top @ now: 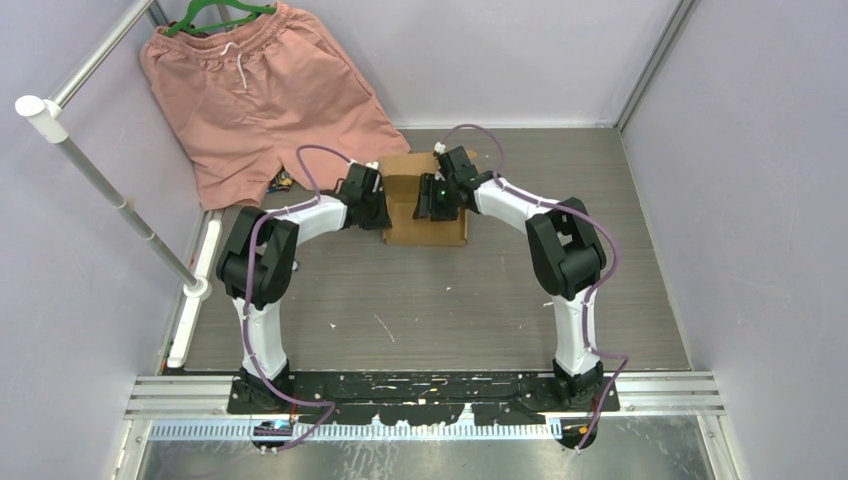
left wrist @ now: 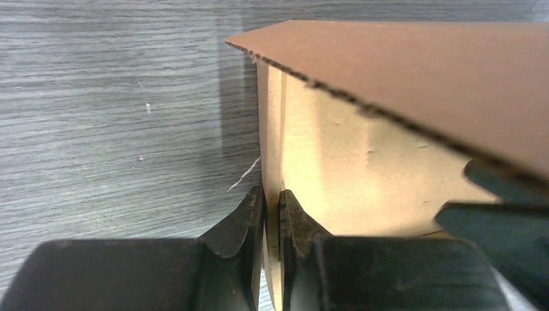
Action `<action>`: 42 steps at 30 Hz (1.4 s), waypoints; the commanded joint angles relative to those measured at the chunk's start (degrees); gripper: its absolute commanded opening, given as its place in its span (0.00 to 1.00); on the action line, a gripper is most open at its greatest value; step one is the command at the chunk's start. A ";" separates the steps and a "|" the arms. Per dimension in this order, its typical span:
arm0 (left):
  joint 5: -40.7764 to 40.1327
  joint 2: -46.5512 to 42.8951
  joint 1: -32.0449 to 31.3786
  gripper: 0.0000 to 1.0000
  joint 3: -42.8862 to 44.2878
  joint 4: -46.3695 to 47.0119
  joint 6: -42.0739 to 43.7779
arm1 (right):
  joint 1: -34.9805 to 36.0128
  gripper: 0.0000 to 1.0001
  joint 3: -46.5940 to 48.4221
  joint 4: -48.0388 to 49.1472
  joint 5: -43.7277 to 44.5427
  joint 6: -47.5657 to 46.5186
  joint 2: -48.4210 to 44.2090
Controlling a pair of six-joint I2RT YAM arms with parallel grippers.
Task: Fold the paper box
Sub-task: Fold the paper box at the center of the board.
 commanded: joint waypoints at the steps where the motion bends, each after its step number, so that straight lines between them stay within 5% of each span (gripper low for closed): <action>1: 0.41 -0.64 -0.14 0.15 -0.86 -8.49 4.91 | -3.69 0.55 6.10 -3.91 -0.09 4.91 1.47; 13: 4.03 0.98 -0.27 0.15 0.26 -8.40 6.44 | -9.14 0.56 20.18 -9.08 -6.97 8.92 12.92; 19: 4.24 1.05 -0.23 0.15 0.15 -8.06 7.49 | -9.57 0.53 16.54 -2.60 -11.27 13.54 11.33; 29: 5.16 1.31 -0.64 0.16 1.14 -8.33 9.47 | -1.46 0.53 15.77 -8.84 -0.87 3.15 4.85; 42: 0.50 1.62 -0.67 0.26 3.35 -10.23 11.32 | 6.82 0.52 11.58 -11.12 11.64 -2.09 10.16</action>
